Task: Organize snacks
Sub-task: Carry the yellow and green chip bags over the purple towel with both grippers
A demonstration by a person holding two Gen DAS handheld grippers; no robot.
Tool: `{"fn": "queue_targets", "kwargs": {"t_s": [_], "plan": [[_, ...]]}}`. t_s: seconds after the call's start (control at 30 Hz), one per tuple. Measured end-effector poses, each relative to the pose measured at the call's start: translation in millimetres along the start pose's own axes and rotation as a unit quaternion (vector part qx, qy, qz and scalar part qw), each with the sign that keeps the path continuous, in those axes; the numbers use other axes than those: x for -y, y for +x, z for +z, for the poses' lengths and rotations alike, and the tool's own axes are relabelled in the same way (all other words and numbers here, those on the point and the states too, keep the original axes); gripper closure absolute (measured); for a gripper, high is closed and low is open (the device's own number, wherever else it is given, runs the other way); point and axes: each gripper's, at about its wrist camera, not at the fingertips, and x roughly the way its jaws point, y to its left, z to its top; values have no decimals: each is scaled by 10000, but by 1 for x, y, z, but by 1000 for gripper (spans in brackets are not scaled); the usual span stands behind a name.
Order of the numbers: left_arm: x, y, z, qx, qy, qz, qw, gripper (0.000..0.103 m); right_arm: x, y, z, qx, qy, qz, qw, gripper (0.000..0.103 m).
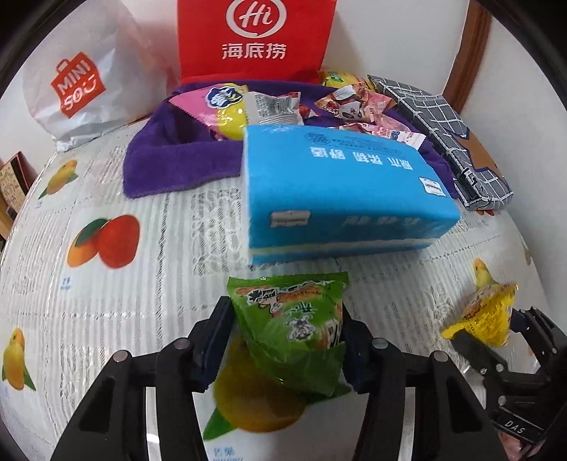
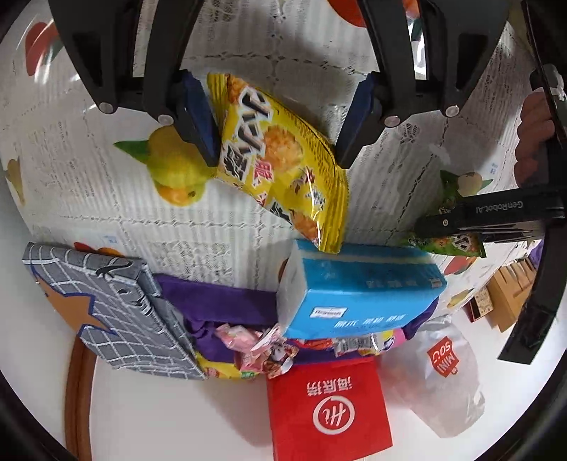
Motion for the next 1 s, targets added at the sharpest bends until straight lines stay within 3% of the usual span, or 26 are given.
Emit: {"fn": "queue_targets", "kwargs": {"t_s": [0.13, 0.33, 0.4, 0.47, 1.0], "plan": [[-8, -7, -7, -48, -110, -92, 9999, 51, -6, -7, -5, 97, -181, -113, 9997, 28], [-16, -18, -15, -54, -223, -190, 9996, 51, -7, -7, -8, 191, -119, -112, 9997, 27], [-16, -22, -18, -39, -185, -167, 9997, 51, -8, -8, -7, 261, -115, -63, 9996, 33], [-16, -27, -20, -7, -162, -163, 9997, 51, -10, -9, -8, 315, -146, -20, 9994, 45], [-15, -77, -19, 295, -208, -243, 9991, 51, -24, -62, 2, 707, -246, 85, 9972, 46]]}}
